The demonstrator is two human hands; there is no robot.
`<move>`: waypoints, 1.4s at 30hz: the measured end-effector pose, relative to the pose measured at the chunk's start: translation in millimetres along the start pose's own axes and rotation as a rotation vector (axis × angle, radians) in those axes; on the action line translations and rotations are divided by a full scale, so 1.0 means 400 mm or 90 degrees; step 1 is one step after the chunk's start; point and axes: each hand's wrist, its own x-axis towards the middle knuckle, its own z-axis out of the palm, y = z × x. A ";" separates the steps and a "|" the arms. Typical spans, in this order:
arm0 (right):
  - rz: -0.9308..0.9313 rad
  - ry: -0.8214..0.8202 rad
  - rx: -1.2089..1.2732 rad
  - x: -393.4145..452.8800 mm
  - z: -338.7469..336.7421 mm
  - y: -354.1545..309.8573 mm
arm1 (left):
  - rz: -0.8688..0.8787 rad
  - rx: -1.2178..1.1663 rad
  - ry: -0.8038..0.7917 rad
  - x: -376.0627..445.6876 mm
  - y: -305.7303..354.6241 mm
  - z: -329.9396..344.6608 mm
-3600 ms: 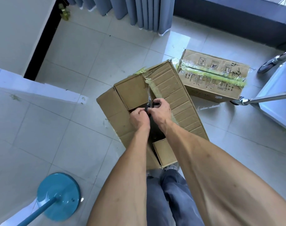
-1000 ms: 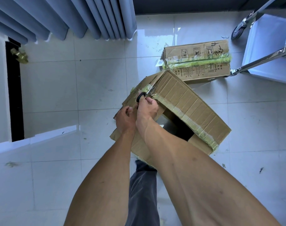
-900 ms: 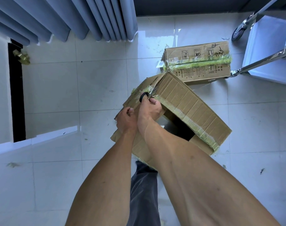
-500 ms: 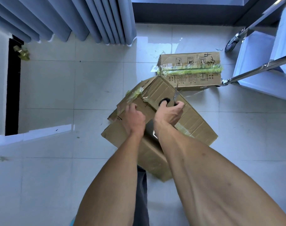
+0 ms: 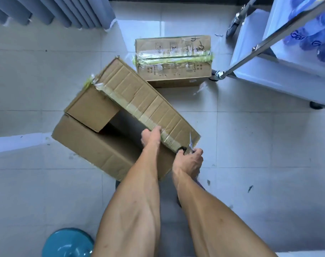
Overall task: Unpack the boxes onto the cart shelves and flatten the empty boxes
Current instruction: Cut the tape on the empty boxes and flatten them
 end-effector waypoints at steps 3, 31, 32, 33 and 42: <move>-0.007 0.001 -0.045 0.020 -0.031 0.083 | 0.071 0.005 0.029 -0.042 0.015 0.047; -0.225 -0.061 -0.056 0.120 -0.017 -0.217 | 0.463 0.422 0.363 -0.018 0.113 -0.037; -0.237 -0.055 -0.056 0.125 -0.009 -0.237 | 0.513 0.489 0.342 -0.004 0.134 -0.037; -0.253 -0.050 -0.056 0.131 -0.004 -0.258 | 0.562 0.540 0.321 0.008 0.157 -0.035; -0.359 0.000 -0.121 0.277 0.020 -0.447 | 0.604 0.541 0.219 0.059 0.398 0.122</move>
